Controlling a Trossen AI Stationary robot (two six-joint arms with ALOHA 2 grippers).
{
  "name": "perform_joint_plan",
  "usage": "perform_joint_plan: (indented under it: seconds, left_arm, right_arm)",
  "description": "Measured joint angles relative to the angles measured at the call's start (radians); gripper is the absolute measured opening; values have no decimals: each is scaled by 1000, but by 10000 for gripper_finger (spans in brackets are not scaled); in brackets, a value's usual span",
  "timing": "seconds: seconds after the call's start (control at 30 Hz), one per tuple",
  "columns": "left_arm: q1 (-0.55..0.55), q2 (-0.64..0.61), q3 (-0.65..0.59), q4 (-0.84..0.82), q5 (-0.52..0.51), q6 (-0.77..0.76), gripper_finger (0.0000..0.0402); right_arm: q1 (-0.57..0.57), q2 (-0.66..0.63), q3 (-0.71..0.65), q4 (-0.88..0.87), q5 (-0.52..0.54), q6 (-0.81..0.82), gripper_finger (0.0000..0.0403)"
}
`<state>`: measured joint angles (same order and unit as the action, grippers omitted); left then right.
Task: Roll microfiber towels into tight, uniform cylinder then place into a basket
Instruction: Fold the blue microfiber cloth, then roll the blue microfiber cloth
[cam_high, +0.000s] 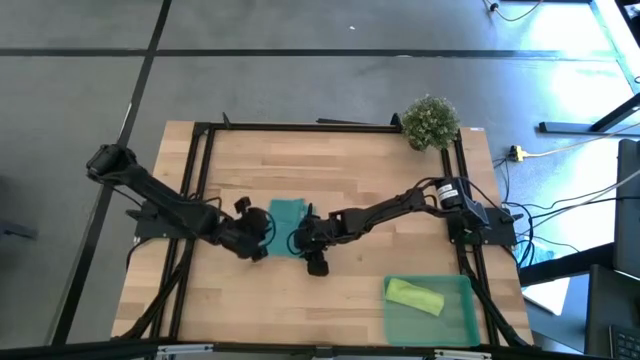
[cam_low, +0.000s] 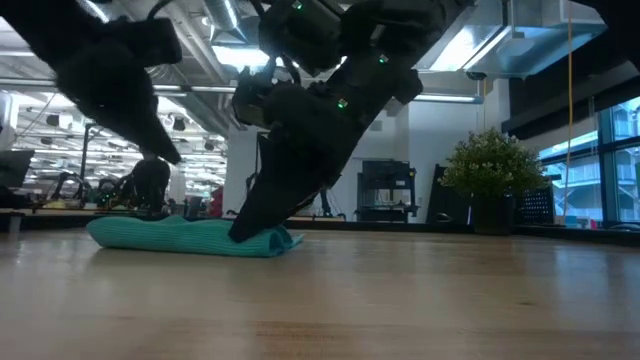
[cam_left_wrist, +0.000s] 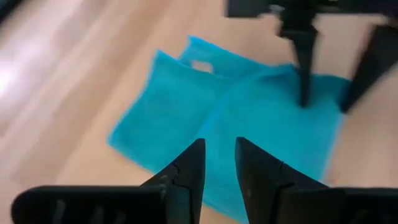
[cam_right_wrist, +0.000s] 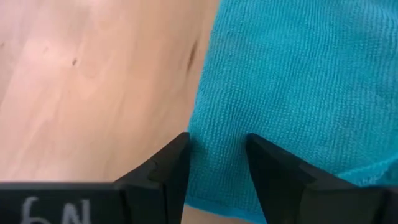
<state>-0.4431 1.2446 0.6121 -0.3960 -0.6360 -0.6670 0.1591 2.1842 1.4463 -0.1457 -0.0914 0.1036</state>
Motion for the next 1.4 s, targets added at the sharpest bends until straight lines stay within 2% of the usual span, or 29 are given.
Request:
perform_joint_plan:
  seconds: [0.1, 0.23, 0.43, 0.57, 0.7, 0.9, 1.13, 1.4]
  left_arm:
    - [-43, 28, 0, 20, 46, -2, 83]
    - [-91, 125, -14, 105, 69, -2, 84]
    - [-106, 297, -17, 199, 87, -2, 84]
    - [-105, 360, -13, 247, 104, -8, 84]
    - [-126, 358, -13, 244, 115, -30, 84]
    - [-170, 326, -14, 232, 152, -30, 84]
    - [-208, 323, -14, 231, 153, -38, 84]
    - [-208, 289, 51, 179, 136, 75, 84]
  right_arm:
    - [19, 0, 0, 1, 0, -6, 160]
    - [33, -5, 11, -2, -1, -10, 160]
    - [41, -7, 82, -65, -15, -22, 160]
    - [44, -8, 122, -132, -9, -33, 160]
    - [43, -9, 121, -147, 20, -33, 160]
    - [43, -8, 120, -267, 185, 7, 160]
    - [43, -8, 119, -304, 281, 13, 160]
    - [91, -7, 248, -374, 295, -105, 160]
